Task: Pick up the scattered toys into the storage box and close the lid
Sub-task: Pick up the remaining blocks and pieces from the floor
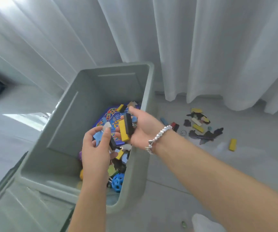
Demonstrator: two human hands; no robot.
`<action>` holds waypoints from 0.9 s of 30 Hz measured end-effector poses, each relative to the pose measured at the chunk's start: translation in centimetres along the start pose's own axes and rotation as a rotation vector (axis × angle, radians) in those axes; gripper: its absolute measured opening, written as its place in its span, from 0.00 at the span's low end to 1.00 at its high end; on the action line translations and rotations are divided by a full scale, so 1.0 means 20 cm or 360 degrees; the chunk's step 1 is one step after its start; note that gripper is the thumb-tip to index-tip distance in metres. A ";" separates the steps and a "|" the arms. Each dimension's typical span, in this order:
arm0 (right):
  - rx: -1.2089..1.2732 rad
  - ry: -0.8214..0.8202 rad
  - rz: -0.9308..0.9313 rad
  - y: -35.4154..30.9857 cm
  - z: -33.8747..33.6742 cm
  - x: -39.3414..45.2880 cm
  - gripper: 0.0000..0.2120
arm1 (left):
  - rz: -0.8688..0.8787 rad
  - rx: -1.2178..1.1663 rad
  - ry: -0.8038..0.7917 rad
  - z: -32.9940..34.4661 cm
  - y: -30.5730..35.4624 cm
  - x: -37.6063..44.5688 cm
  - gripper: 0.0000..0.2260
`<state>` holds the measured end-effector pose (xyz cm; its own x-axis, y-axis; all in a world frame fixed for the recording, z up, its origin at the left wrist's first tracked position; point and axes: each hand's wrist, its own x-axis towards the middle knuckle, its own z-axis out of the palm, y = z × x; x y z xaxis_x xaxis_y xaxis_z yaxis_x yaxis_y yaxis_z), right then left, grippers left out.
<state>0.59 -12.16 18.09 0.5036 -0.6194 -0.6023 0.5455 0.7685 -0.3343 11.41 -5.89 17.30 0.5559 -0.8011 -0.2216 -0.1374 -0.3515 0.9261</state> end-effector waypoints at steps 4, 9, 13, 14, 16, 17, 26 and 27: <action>-0.0235 0.0054 0.0017 0.13 0.07 0.07 0.24 | -0.0149 -0.0071 0.0081 -0.04 -0.06 0.04 0.06; -0.0506 0.0012 -0.0062 0.13 0.01 0.07 0.26 | -0.0021 0.0006 0.0009 -0.01 -0.09 0.03 0.10; -0.0579 0.0050 -0.0272 0.08 -0.05 0.02 0.19 | 0.0085 0.0110 -0.0010 0.05 -0.10 0.01 0.06; -0.0725 0.0117 -0.0387 0.07 -0.08 0.01 0.17 | 0.0125 0.0127 -0.0023 0.07 -0.10 0.00 0.06; -0.0990 0.0238 -0.0638 0.02 -0.15 -0.03 0.12 | 0.0253 0.0167 -0.0081 0.14 -0.10 -0.04 0.06; -0.1067 0.0288 -0.0726 0.00 -0.20 -0.04 0.10 | 0.0317 0.0189 -0.0123 0.19 -0.09 -0.06 0.06; -0.1214 0.0739 -0.0962 -0.11 -0.79 -0.07 0.08 | 0.0907 0.0626 -0.0350 0.72 -0.15 -0.16 0.08; -0.1232 0.0798 -0.0977 -0.10 -0.85 -0.06 0.08 | 0.0897 0.0683 -0.0438 0.79 -0.17 -0.15 0.08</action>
<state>-12.54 -10.29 7.11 -0.1330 -0.9289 -0.3456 -0.0448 0.3539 -0.9342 -2.78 -9.90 9.93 0.0900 -0.9875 0.1295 -0.6782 0.0344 0.7341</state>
